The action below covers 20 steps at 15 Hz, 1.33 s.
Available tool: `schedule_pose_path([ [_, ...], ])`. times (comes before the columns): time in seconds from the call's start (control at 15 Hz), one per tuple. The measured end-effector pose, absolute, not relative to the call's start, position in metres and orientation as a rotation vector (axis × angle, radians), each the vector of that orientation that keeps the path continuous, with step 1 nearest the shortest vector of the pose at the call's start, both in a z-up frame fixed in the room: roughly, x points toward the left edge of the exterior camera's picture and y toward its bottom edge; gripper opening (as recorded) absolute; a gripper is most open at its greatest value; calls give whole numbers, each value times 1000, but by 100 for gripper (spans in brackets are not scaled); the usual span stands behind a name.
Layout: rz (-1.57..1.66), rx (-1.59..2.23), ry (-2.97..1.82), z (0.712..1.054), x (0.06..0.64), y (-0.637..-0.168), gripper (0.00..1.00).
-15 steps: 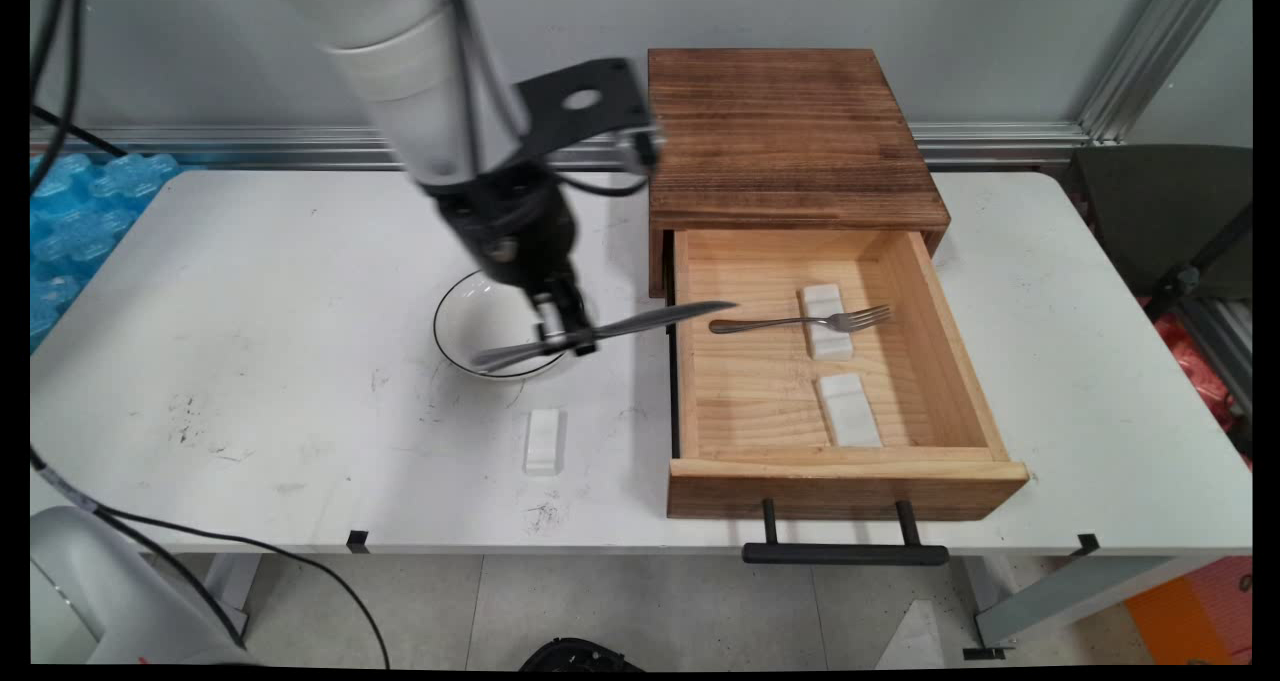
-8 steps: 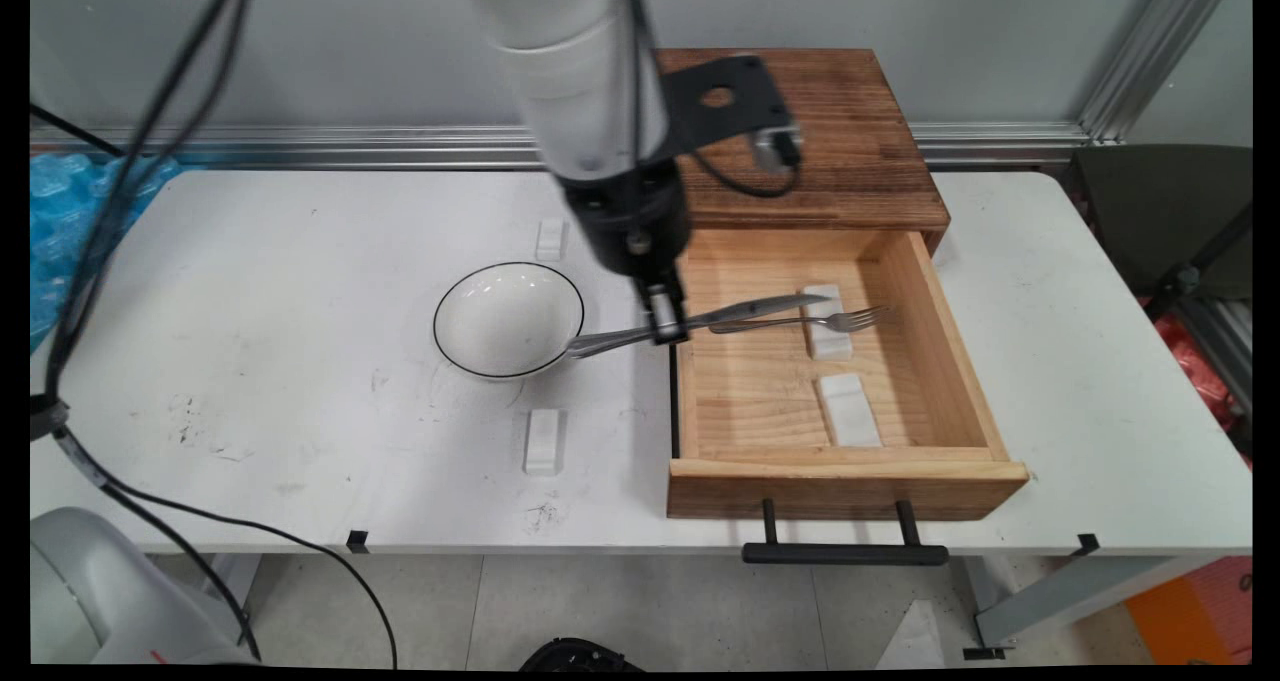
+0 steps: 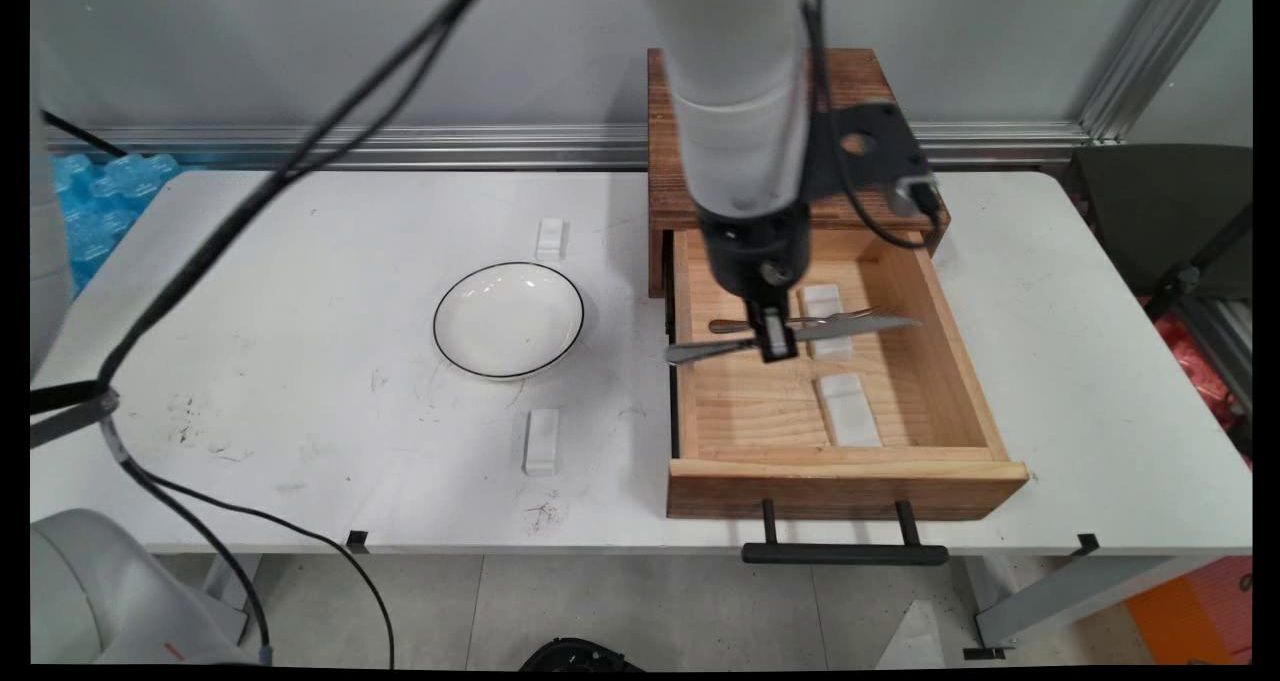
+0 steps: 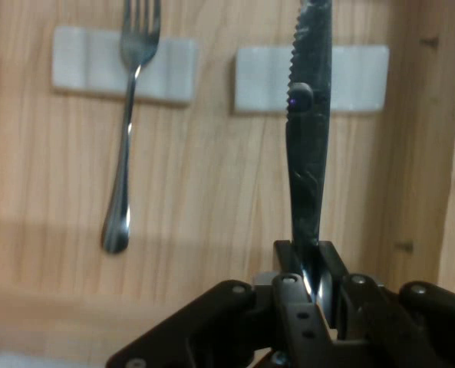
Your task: Place the picked object into the drawer
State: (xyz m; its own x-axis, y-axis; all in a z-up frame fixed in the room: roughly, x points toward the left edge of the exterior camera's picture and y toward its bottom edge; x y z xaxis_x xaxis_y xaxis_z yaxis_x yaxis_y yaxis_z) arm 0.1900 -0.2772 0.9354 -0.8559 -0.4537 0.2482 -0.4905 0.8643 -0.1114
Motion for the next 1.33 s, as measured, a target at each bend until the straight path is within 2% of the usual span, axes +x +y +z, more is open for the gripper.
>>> schedule_pose_path([
  [0.67, 246, 647, -2884, 872, 127, -307, 0],
  [1.33, 224, 630, -2909, 823, 119, -322, 0],
])
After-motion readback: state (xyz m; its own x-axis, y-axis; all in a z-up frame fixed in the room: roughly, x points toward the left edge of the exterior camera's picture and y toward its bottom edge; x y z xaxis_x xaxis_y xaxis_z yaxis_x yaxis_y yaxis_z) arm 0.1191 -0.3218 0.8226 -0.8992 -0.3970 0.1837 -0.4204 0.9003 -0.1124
